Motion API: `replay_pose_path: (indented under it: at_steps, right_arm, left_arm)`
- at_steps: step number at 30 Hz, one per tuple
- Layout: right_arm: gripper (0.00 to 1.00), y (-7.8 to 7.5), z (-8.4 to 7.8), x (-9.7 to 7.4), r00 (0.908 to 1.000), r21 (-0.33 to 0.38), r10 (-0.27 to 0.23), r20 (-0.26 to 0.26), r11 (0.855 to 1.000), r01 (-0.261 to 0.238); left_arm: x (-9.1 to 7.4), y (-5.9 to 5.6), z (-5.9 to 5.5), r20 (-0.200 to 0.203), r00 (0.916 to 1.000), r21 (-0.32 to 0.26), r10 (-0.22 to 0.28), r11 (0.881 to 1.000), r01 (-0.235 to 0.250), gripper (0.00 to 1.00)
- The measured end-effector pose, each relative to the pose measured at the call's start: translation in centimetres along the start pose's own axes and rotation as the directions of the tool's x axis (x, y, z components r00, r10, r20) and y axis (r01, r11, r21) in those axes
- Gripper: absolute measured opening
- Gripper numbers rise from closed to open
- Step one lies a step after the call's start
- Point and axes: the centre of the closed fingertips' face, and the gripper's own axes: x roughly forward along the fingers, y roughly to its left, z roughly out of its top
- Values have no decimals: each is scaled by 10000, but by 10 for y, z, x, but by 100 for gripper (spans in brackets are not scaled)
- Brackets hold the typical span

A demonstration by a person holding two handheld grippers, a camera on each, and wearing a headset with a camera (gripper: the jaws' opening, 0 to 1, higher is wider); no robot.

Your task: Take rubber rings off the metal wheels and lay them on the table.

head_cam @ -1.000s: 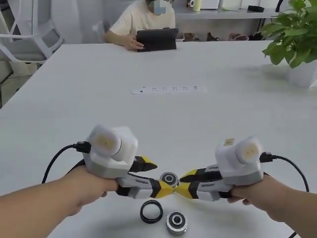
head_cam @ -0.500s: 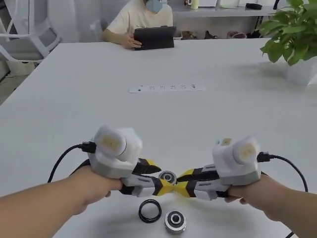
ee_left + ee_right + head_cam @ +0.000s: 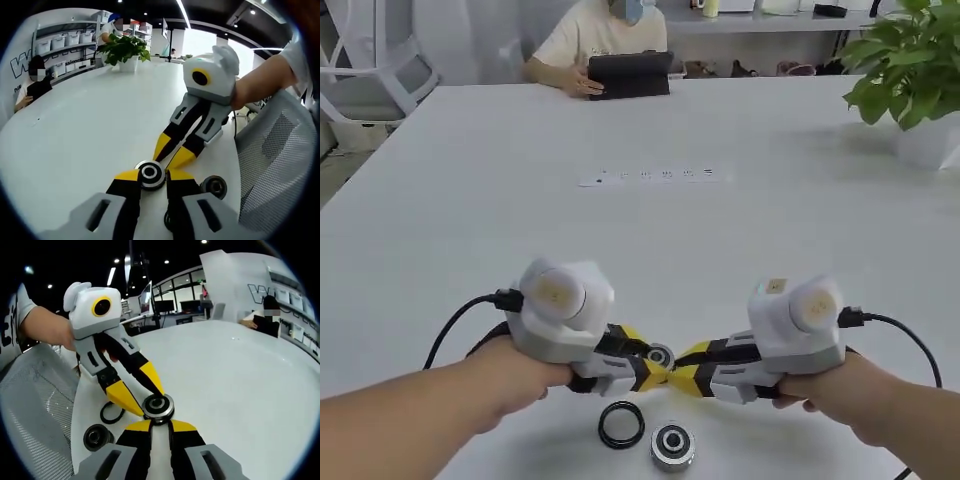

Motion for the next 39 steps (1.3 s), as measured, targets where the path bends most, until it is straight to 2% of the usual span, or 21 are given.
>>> replay_pose_path:
  at_steps: [5,9,11,18,24,28,30,31,32,33,36,39]
  right_arm:
    - [8,-1,0,0,10000,112,-34,5,9999,34]
    - [2,-1,-1,-1,9999,189,-97,-77,9998,98]
    - [2,-1,-1,-1,9999,278,-127,-77,9995,129]
    - [0,-4,-1,-2,9997,1471,-219,91,9889,203]
    - [0,-6,0,-5,9987,2629,-226,447,9648,100]
    - [0,-8,0,-6,9977,3056,-284,614,9521,83]
    - [0,-9,2,-7,9965,3374,-314,769,9414,36]
    - [0,-14,6,-8,9926,3520,-600,1059,9358,190]
    - [0,-16,8,-10,9911,3760,-667,1150,9264,187]
    - [0,-14,11,-11,9898,4160,-500,1334,9093,-101]
    - [0,-13,12,-10,9900,4034,-509,1315,9150,-66]
    - [0,-11,13,-10,9888,4091,-465,1418,9124,-158]
  left_arm:
    - [1,5,0,-56,9991,288,415,9987,-413,7]
    - [1,4,-1,-98,9989,597,466,9972,-459,7]
    - [1,5,-1,-97,9986,534,524,9972,-518,7]
    - [0,5,-1,-69,9983,553,573,9969,-568,7]
    - [0,5,-1,-74,9980,502,630,9968,-626,7]
    - [0,4,-1,-83,9980,507,629,9968,-624,7]
    - [0,4,0,-85,9979,518,644,9966,-639,7]
    - [0,4,0,-85,9978,517,655,9965,-650,7]
    - [0,3,0,-90,9978,507,653,9966,-647,7]
    - [0,3,0,-89,9978,513,661,9965,-656,7]
    - [0,2,0,-116,9976,512,688,9964,-682,7]
    - [0,2,0,-125,9974,507,707,9963,-699,7]
